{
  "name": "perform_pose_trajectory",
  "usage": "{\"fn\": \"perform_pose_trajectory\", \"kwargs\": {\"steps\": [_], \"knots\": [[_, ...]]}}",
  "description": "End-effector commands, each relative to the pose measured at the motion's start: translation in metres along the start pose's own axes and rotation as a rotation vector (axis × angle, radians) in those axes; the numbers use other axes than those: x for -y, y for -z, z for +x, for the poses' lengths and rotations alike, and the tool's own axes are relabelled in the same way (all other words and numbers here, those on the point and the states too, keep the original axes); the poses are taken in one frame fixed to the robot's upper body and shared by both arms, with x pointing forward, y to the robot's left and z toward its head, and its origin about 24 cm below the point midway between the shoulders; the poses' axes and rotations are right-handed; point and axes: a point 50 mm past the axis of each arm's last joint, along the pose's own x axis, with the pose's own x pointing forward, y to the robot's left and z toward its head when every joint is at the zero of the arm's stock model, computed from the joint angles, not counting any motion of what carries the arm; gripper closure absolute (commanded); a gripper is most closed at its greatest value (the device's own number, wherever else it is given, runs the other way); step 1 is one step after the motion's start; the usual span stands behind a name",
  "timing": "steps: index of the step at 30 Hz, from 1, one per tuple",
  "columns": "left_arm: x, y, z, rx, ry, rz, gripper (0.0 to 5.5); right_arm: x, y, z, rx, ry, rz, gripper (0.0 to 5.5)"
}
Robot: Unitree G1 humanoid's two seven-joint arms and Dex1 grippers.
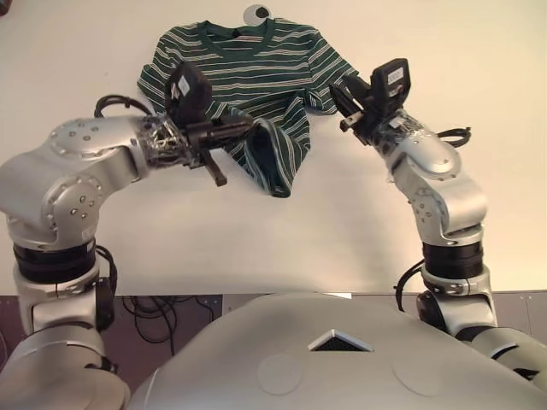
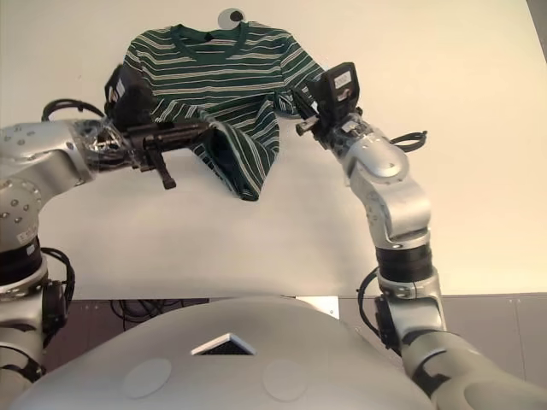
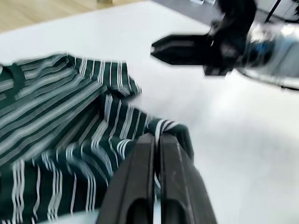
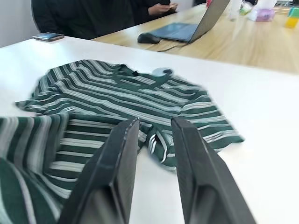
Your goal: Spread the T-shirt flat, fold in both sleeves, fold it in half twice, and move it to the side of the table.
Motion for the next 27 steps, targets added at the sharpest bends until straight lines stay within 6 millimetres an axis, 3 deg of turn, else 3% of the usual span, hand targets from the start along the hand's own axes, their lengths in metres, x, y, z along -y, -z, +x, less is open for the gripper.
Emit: {"fn": "perform_pose_trajectory", "kwargs": {"steps": [1, 8, 11, 18, 22, 27], "knots": [[-0.003, 0.013, -0.008, -0.065, -0.021, 0.022, 5.48, -0.006, 0.011, -0.012, -0.087, -0.088, 0.165, 4.25], [-0.024, 0.004, -0.048, -0.172, -0.117, 0.186, 5.48, -0.015, 0.027, -0.023, -0.196, -0.122, 0.338, 4.25], [-0.03, 0.018, -0.063, -0.278, -0.117, 0.202, 5.48, -0.02, 0.034, -0.028, -0.231, -0.119, 0.431, 4.25], [-0.033, 0.086, -0.067, -0.405, -0.168, 0.041, 5.48, -0.049, 0.035, -0.019, -0.299, -0.232, 0.659, 4.25], [-0.038, 0.106, -0.075, -0.467, -0.243, 0.041, 5.48, -0.056, 0.033, -0.007, -0.364, -0.225, 0.629, 4.25], [-0.033, 0.113, -0.066, -0.455, -0.261, 0.063, 5.48, -0.042, 0.031, 0.021, -0.366, -0.08, 0.64, 4.25]]}}
